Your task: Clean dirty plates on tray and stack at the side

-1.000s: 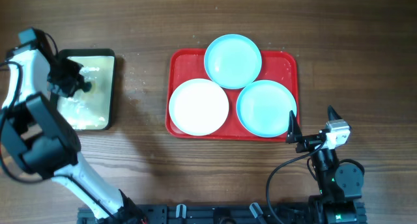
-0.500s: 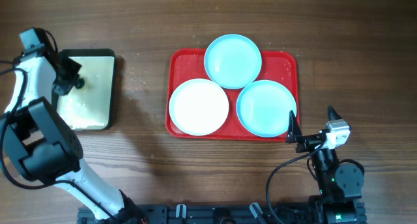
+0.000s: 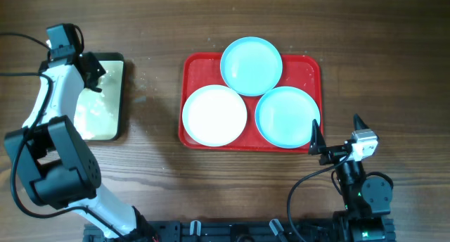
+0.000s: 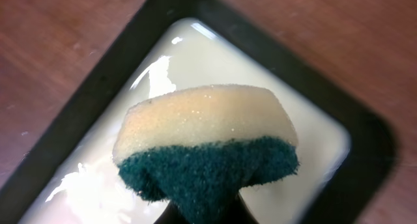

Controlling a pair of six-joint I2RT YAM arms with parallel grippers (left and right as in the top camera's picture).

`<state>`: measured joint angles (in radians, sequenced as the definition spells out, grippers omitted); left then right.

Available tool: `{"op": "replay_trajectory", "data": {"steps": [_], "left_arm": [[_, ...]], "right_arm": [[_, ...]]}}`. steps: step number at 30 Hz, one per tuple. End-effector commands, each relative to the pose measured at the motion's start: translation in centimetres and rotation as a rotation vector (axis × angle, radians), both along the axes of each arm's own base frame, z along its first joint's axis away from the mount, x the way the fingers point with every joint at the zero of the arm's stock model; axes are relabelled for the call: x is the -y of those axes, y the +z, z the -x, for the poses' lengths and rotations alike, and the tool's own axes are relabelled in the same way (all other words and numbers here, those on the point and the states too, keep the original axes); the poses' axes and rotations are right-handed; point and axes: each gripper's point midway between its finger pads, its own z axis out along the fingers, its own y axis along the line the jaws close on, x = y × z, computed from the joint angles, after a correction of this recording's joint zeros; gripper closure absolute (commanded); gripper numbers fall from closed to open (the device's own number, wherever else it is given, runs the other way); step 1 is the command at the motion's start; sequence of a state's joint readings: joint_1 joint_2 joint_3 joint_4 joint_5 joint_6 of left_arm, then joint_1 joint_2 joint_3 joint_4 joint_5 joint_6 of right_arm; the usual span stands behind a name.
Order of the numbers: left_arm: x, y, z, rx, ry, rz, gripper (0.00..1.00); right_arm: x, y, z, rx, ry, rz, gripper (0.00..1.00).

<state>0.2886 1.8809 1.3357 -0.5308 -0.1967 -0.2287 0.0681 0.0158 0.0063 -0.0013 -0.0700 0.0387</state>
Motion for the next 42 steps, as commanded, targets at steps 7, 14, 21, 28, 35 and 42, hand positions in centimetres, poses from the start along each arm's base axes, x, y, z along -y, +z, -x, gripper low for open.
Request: {"op": "replay_trajectory", "data": {"steps": [7, 14, 21, 28, 35, 42], "left_arm": [[-1.3, 3.1, 1.1, 0.138, 0.045, -0.145, 0.96], [0.1, 16.2, 1.6, 0.393, 0.034, -0.283, 0.96], [-0.9, 2.4, 2.1, 0.144, 0.019, -0.156, 0.96], [1.1, 13.9, 1.8, 0.401, -0.011, -0.223, 0.96], [-1.2, 3.9, 3.3, 0.179, 0.065, -0.193, 0.96], [7.7, 25.6, 4.3, 0.755, -0.163, -0.160, 0.96]], "right_arm": [[0.3, 0.1, 0.0, 0.008, -0.016, 0.011, 0.00], [0.3, 0.1, 0.0, 0.008, -0.016, 0.011, 0.00], [0.3, 0.1, 0.0, 0.008, -0.016, 0.011, 0.00], [0.3, 0.1, 0.0, 0.008, -0.016, 0.011, 0.00], [0.3, 0.1, 0.0, 0.008, -0.016, 0.011, 0.00], [0.3, 0.1, 0.0, 0.008, -0.016, 0.011, 0.00]]}}
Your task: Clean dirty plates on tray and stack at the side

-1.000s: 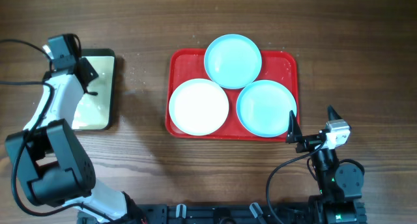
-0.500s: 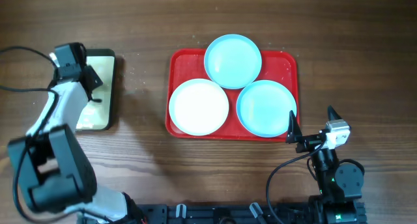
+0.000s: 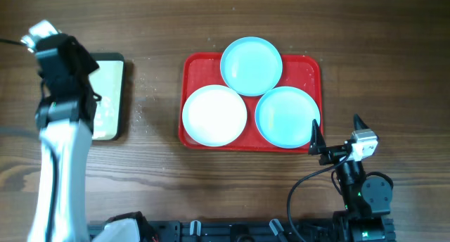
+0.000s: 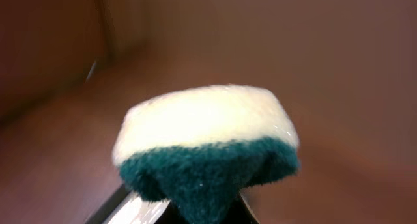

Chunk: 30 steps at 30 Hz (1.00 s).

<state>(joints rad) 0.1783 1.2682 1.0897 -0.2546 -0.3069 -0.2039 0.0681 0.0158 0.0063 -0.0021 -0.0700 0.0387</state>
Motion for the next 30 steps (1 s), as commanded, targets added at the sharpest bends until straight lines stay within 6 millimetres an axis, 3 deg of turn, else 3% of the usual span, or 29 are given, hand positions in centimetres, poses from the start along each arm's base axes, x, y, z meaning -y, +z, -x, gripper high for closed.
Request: {"op": "replay_trajectory", "data": {"steps": [1, 2, 5, 8, 10, 13, 17, 20, 21, 22, 24, 25, 28, 30], "left_arm": [[6.3, 5.1, 0.7, 0.147, -0.261, 0.086, 0.96], [8.1, 4.7, 0.3, 0.140, -0.340, 0.137, 0.96], [15.5, 0.5, -1.9, 0.034, -0.650, 0.296, 0.96], [22.1, -7.1, -4.2, -0.144, -0.730, 0.478, 0.96], [25.9, -11.6, -4.4, -0.255, -0.789, 0.496, 0.96], [30.1, -16.6, -2.3, -0.424, -0.840, 0.499, 0.96], [32.0, -19.8, 2.2, -0.630, -0.834, 0.461, 0.96], [30.8, -21.9, 5.4, -0.784, -0.683, 0.452, 0.96], [30.4, -22.3, 6.4, -0.828, -0.666, 0.451, 0.96], [30.1, -22.5, 7.2, -0.865, -0.653, 0.449, 0.96], [29.7, -22.8, 7.9, -0.898, -0.640, 0.447, 0.96], [29.7, -22.8, 7.9, -0.900, -0.639, 0.447, 0.96], [29.4, -22.8, 7.6, -0.887, -0.628, 0.428, 0.96], [28.8, -22.9, 7.3, -0.881, -0.606, 0.399, 0.96]], "right_arm": [[0.3, 0.2, 0.0, 0.010, -0.016, 0.011, 0.00], [0.3, 0.1, 0.0, 0.009, -0.016, 0.011, 0.00], [0.3, 0.1, 0.0, 0.009, -0.016, 0.011, 0.01], [0.3, 0.1, 0.0, 0.009, -0.016, 0.011, 0.00], [0.3, 0.1, 0.0, 0.009, -0.016, 0.011, 0.00], [0.3, 0.1, 0.0, 0.009, -0.016, 0.012, 0.00], [0.3, 0.2, 0.0, 0.013, -0.018, 0.013, 0.00], [-1.0, 0.7, 0.2, 0.024, 0.058, -0.045, 0.00], [-1.0, 2.2, 0.3, 0.084, 0.061, -0.051, 0.00], [-1.4, 5.6, 0.9, 0.220, 0.091, -0.073, 0.00], [-1.7, 10.3, 2.5, 0.426, 0.112, -0.020, 0.00], [-1.8, 11.6, 2.9, 0.452, 0.117, -0.018, 0.00], [-2.9, 13.6, 2.1, 0.305, 0.170, 0.054, 0.00], [-3.3, 15.2, -0.3, 0.073, 0.193, 0.131, 0.00]]}}
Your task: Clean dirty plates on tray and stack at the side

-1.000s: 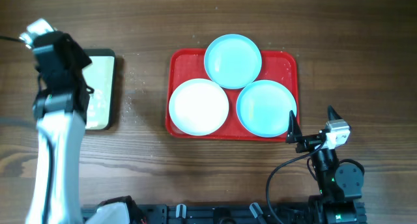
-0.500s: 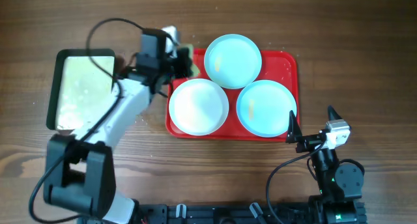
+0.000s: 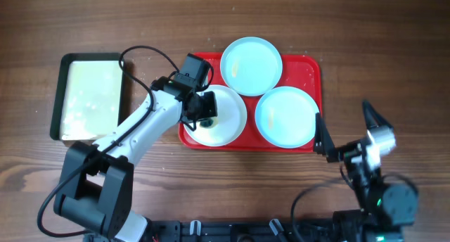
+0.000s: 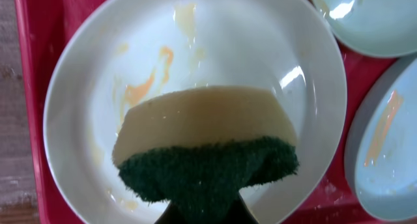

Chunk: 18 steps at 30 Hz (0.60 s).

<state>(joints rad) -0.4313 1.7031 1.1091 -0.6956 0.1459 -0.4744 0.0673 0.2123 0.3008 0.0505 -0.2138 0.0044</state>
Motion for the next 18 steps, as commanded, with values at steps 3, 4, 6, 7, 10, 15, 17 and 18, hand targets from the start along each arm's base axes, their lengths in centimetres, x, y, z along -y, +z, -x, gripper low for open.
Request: {"op": "replay_trajectory", "data": {"steps": [3, 4, 6, 7, 10, 15, 17, 18], "left_arm": [[-1.2, -0.1, -0.7, 0.034, 0.034, -0.067, 0.96], [-1.2, -0.1, -0.7, 0.035, 0.035, -0.070, 0.96], [-1.2, -0.1, -0.7, 0.034, 0.035, -0.069, 0.96], [-1.2, -0.1, -0.8, 0.036, 0.035, -0.069, 0.96], [-1.2, -0.1, -0.8, 0.038, 0.035, -0.068, 0.96], [-1.1, 0.0, -1.0, 0.045, 0.035, -0.064, 0.96], [-1.0, 0.0, -1.2, 0.053, 0.036, -0.061, 0.96], [-1.0, 0.1, -1.2, 0.055, 0.036, -0.060, 0.96]], "right_arm": [[-4.0, 6.1, -5.2, -0.387, 0.242, 0.152, 0.00], [-5.2, 6.8, -6.5, -0.429, 0.317, 0.142, 0.00], [-7.8, 7.1, -8.8, -0.537, 0.486, 0.030, 0.00], [-9.3, 7.1, -10.0, -0.575, 0.592, -0.036, 0.00], [-11.8, 3.0, -13.2, -0.696, 0.730, -0.121, 0.00], [-12.2, -14.5, -14.3, -1.204, 0.332, 0.144, 0.18], [-13.3, -18.2, -14.4, -1.291, 0.249, 0.168, 0.42], [-14.3, -20.1, -14.1, -1.336, 0.253, 0.166, 0.54]]}}
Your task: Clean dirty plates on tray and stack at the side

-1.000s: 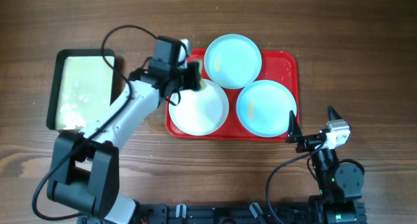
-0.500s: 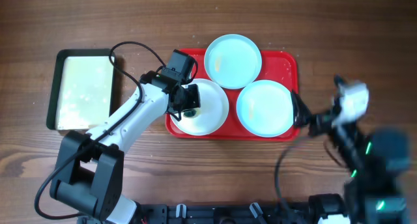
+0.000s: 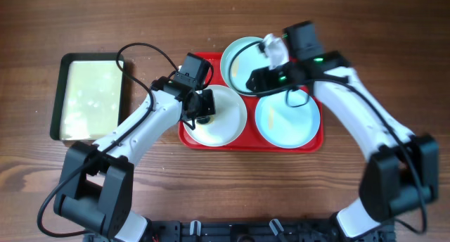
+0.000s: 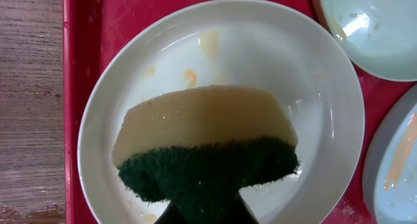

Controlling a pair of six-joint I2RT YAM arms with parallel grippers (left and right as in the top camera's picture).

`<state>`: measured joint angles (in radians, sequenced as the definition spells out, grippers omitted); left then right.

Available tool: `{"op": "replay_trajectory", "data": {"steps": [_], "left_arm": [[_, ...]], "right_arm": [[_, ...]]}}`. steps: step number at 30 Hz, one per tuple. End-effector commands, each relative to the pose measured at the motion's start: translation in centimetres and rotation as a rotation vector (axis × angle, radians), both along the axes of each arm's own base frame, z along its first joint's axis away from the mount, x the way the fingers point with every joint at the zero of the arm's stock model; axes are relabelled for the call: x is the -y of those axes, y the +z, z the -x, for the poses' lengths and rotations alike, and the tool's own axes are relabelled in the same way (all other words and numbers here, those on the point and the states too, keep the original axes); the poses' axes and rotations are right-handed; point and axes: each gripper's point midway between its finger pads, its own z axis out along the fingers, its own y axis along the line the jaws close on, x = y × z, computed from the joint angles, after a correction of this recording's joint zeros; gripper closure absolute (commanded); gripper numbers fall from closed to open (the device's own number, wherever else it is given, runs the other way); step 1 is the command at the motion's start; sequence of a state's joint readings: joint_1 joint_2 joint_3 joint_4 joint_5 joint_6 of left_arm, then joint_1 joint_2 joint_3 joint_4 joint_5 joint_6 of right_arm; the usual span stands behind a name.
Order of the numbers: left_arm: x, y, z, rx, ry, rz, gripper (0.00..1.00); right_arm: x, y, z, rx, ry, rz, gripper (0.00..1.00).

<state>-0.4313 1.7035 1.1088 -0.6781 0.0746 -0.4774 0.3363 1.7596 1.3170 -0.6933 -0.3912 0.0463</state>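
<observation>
On the red tray (image 3: 313, 140) lie a white plate (image 3: 228, 122) and two light blue plates, one at the back (image 3: 239, 59) and one at the right (image 3: 285, 122). My left gripper (image 3: 204, 107) is shut on a yellow and green sponge (image 4: 205, 149) held over the white plate (image 4: 313, 87), which bears small orange smears (image 4: 189, 77). My right arm reaches over the tray. Its gripper end (image 3: 271, 48) is at the back blue plate's right rim. Whether that gripper is open or shut does not show.
A black tray of soapy water (image 3: 58, 98) stands at the far left of the wooden table. The right blue plate (image 4: 397, 165) carries an orange streak. Wet specks dot the table between the two trays.
My right arm has moved from the table's front right corner to over the red tray, by the back blue plate. The sponge has shifted slightly on the white plate, and the long orange streak is gone.
My left gripper first held the sponge over the soapy tray, then raised beside that tray. Later it was over the white plate on the red tray, where it still is. The right arm stayed at the front right with jaws open, and now reaches over the tray.
</observation>
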Motion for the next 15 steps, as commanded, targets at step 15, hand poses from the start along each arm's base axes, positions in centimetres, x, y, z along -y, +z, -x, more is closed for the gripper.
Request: {"op": "replay_trajectory", "data": {"steps": [15], "left_arm": [[-0.1, 0.1, -0.3, 0.012, 0.012, -0.005, 0.96]], "right_arm": [[-3.4, -10.7, 2.1, -0.166, 0.158, 0.080, 0.75]]}}
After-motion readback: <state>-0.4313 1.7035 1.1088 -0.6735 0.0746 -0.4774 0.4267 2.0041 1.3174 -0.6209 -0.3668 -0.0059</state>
